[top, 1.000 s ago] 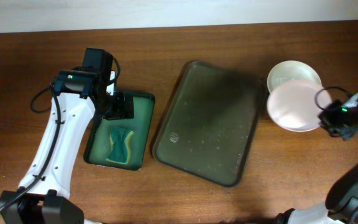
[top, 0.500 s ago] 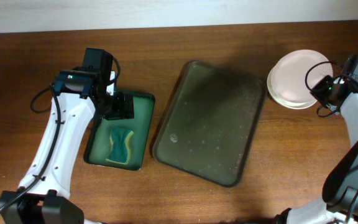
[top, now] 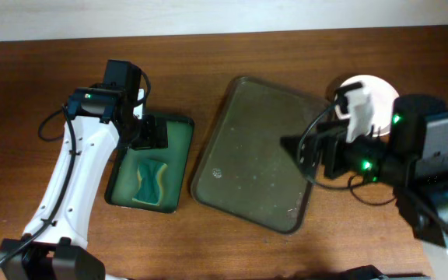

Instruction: Clean dirty plates on tray and stack at the side

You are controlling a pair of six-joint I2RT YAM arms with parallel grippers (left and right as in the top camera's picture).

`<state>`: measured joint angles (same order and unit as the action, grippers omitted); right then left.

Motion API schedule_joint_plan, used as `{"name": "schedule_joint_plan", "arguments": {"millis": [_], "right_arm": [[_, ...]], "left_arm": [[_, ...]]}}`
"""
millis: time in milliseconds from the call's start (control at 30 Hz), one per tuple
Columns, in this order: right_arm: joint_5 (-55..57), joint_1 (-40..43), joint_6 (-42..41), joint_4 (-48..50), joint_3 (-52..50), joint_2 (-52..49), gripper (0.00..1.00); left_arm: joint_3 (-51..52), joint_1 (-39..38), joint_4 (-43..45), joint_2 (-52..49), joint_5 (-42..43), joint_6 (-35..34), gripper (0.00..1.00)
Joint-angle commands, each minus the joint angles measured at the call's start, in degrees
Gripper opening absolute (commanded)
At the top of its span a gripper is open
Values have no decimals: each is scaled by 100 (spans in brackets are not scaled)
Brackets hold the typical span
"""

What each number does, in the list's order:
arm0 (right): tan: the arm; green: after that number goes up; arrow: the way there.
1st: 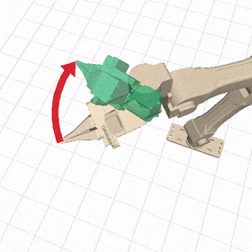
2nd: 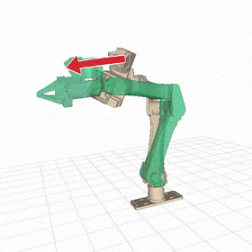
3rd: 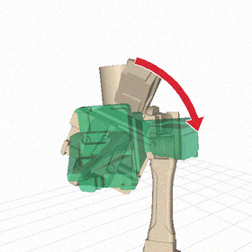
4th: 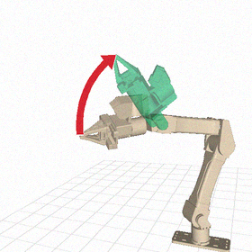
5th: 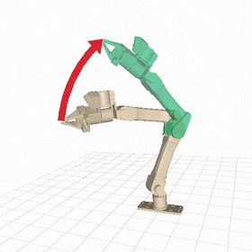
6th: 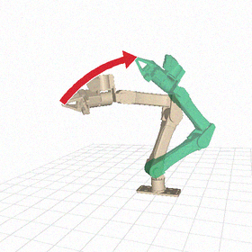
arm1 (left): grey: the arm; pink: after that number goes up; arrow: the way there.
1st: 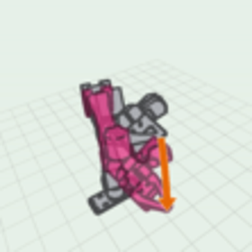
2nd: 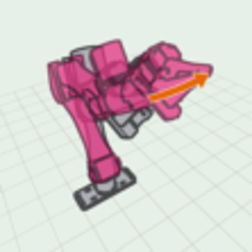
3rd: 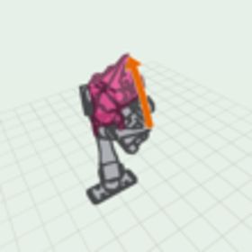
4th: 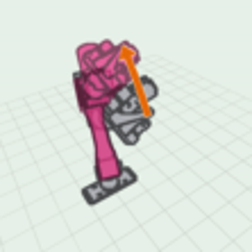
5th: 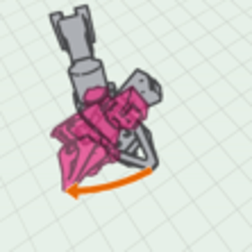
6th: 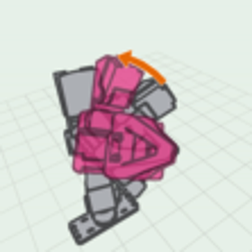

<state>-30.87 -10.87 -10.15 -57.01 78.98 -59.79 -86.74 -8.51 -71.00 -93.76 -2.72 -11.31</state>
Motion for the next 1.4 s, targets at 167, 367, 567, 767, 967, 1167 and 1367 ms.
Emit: {"name": "schedule_joint_plan", "arguments": {"millis": [167, 367, 567, 767, 967, 1167, 1367], "right_arm": [[1808, -181, 1746, 1121, -1071, 1565, 98], [1781, 249, 1720, 2879, -5270, 4369, 98], [1742, 256, 1720, 4634, -7565, 5963, 98], [1764, 256, 1722, 5386, -7866, 5947, 98], [1764, 256, 1722, 5386, -7866, 5947, 98], [1764, 256, 1722, 5386, -7866, 5947, 98], [1764, 256, 1722, 5386, -7866, 5947, 98]], "left_arm": [[-68, -4, -2, 11, 39, 72, 100], [-68, -4, -2, 11, 42, 72, 99], [-68, -4, -2, 11, 42, 72, 100], [-68, -4, -2, 11, 39, 72, 100], [-68, -4, -2, 11, 39, 72, 99], [-39, -59, -116, 439, 39, 72, 99], [1596, -74, 2264, 3709, -459, 76, 100]]}}
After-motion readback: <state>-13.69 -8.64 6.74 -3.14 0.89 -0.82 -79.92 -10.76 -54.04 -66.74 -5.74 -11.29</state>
